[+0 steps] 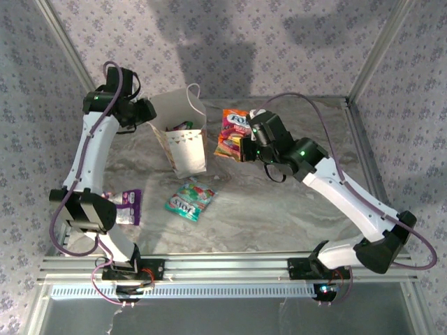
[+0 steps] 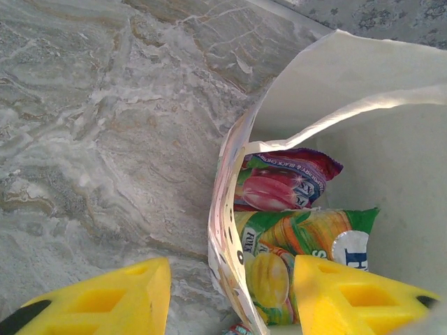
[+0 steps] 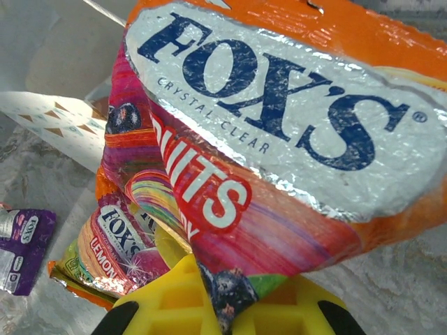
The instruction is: Place the snacks into the paper bag
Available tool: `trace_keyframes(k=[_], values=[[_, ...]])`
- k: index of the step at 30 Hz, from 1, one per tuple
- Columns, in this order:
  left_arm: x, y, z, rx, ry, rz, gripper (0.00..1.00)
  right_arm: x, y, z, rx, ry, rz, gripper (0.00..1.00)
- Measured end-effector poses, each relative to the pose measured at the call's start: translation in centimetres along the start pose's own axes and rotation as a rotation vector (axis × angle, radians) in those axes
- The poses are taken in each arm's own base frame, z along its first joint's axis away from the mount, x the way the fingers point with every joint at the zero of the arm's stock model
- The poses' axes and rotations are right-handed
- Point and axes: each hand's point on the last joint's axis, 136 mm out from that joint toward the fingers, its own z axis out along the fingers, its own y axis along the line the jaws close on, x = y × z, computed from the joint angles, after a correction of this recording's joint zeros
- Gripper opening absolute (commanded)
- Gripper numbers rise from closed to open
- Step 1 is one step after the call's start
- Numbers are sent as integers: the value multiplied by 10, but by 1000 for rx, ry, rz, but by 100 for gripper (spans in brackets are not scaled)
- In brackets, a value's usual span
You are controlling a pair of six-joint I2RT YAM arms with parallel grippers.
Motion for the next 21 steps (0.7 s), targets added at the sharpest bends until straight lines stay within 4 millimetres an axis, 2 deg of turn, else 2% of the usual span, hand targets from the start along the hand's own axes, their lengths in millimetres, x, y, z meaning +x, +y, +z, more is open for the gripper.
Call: trace_keyframes(k=[6,10,17,21], values=[[-1,-3,7,27,6,-13,47,-23,16,-10,-47,-52,-26,4],[1,-7,15,44,24,-21,40,-40,35,-14,-90,-92,-48,3],[6,-10,25,61,56,-25,36,-53,64,-12,-148,-116,-95,4],[6,-12,26,72,61,-27,26,-59,78,-7,-172,-121,-119,4]])
